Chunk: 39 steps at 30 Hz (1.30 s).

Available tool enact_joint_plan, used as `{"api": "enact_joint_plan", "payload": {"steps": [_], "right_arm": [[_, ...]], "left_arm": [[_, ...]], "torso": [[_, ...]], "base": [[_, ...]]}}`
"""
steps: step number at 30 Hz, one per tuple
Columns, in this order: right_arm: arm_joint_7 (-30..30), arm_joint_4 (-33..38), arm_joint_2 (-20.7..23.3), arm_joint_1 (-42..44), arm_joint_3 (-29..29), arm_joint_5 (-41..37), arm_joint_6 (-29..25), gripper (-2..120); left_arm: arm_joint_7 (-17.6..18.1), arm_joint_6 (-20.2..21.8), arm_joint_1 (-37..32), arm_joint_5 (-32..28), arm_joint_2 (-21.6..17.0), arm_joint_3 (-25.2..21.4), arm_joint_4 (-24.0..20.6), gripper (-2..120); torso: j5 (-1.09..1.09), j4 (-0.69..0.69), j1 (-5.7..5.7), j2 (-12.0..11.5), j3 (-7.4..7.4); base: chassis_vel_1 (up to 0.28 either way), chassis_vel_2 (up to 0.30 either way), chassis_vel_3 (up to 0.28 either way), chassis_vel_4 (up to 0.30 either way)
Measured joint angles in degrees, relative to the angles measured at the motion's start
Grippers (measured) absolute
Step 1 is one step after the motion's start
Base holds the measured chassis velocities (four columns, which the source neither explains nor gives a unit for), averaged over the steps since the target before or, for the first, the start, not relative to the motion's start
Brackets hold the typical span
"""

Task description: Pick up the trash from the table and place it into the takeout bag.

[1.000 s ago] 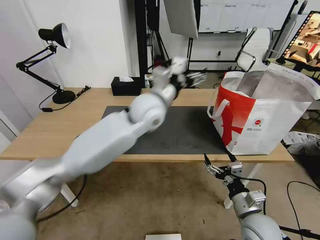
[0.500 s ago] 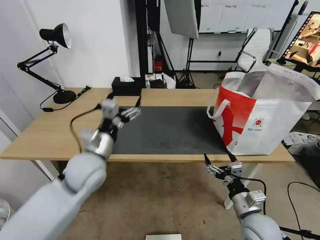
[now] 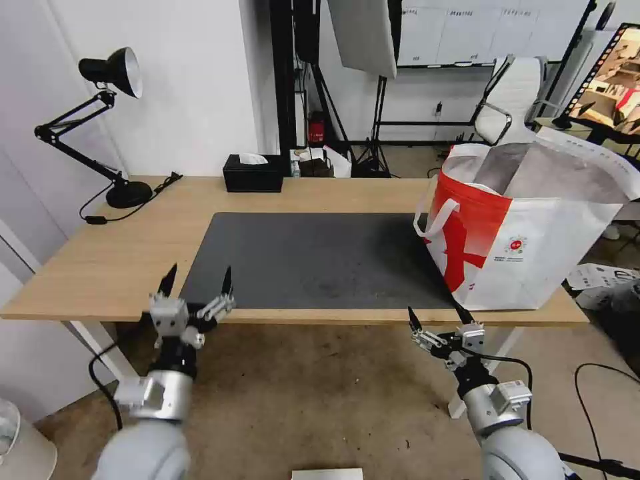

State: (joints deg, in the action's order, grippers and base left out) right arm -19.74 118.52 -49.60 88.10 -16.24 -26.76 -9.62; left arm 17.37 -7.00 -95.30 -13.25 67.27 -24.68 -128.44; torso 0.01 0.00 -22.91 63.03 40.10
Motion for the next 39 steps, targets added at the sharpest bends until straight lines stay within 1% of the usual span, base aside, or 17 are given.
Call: {"api": "enact_joint_plan", "payload": {"steps": [6, 11, 27, 39], "right_arm": [[0.0, 0.0, 0.0, 0.0, 0.0, 0.0, 0.0, 100], [0.0, 0.0, 0.0, 0.0, 0.0, 0.0, 0.0, 100], [0.0, 0.0, 0.0, 0.0, 0.0, 0.0, 0.0, 100], [0.0, 0.0, 0.0, 0.0, 0.0, 0.0, 0.0, 100]], "left_arm": [[-0.1, 0.2, -2.2, 1.9, 2.1, 0.5, 0.7, 100], [-0.1, 0.2, -3.3, 2.6, 2.9, 0.3, 0.9, 100], [-0.6, 0.4, -4.9, 3.4, 4.3, -0.2, 2.1, 100], [-1.4, 0.5, -5.2, 3.6, 4.9, -1.1, 1.6, 100]], "torso": [[0.0, -0.01, 0.0, 0.0, 0.0], [-0.01, -0.01, 0.0, 0.0, 0.0], [-0.01, 0.0, -0.01, 0.0, 0.0], [-0.01, 0.0, -0.01, 0.0, 0.0]], "base": [[0.0, 0.0, 0.0, 0.0], [0.0, 0.0, 0.0, 0.0], [0.0, 0.0, 0.0, 0.0], [0.0, 0.0, 0.0, 0.0]]}}
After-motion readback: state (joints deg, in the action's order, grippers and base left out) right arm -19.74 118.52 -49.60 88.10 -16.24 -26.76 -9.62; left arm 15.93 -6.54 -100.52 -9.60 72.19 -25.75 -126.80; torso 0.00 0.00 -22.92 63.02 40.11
